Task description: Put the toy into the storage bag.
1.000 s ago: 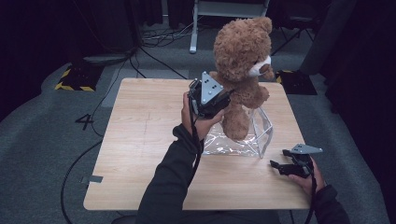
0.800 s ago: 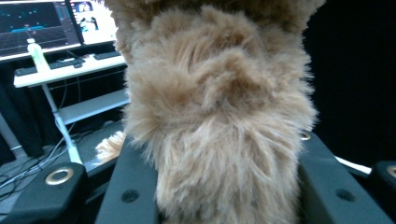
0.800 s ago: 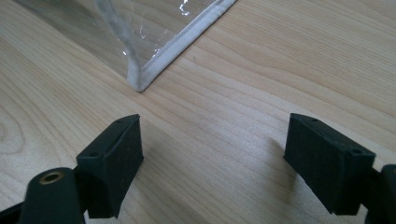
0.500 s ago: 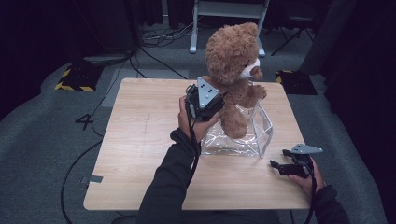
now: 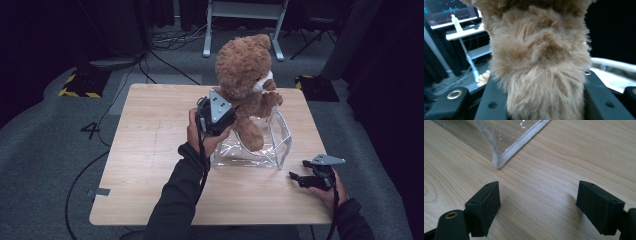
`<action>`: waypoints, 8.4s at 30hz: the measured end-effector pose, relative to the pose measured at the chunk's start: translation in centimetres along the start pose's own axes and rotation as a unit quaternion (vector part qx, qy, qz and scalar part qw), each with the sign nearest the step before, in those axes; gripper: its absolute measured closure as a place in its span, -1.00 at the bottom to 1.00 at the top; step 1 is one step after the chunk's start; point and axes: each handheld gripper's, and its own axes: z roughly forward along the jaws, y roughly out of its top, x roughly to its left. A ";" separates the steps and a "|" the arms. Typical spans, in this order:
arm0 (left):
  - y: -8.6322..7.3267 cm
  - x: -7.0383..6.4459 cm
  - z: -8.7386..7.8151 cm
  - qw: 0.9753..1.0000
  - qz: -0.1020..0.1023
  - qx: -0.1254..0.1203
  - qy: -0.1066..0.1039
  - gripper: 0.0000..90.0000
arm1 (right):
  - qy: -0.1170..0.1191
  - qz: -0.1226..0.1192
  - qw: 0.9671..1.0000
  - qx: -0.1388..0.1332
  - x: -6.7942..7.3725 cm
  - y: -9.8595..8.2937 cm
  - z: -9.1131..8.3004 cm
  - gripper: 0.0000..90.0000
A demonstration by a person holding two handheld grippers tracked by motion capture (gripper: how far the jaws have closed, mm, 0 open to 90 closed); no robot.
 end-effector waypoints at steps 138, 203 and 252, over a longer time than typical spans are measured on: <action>-1.6 -0.1 4.3 0.978 -0.033 0.165 -0.121 -0.55 | 0.000 0.000 1.000 0.000 0.0 0.0 0.0 -0.57; -1.7 3.6 -2.7 0.983 0.009 0.170 -0.075 -0.56 | 0.000 0.000 1.000 0.000 0.0 0.0 0.0 -0.57; -9.0 6.4 -6.7 0.974 0.027 0.222 -0.044 -0.64 | 0.000 0.000 1.000 0.000 0.0 0.0 0.0 -0.57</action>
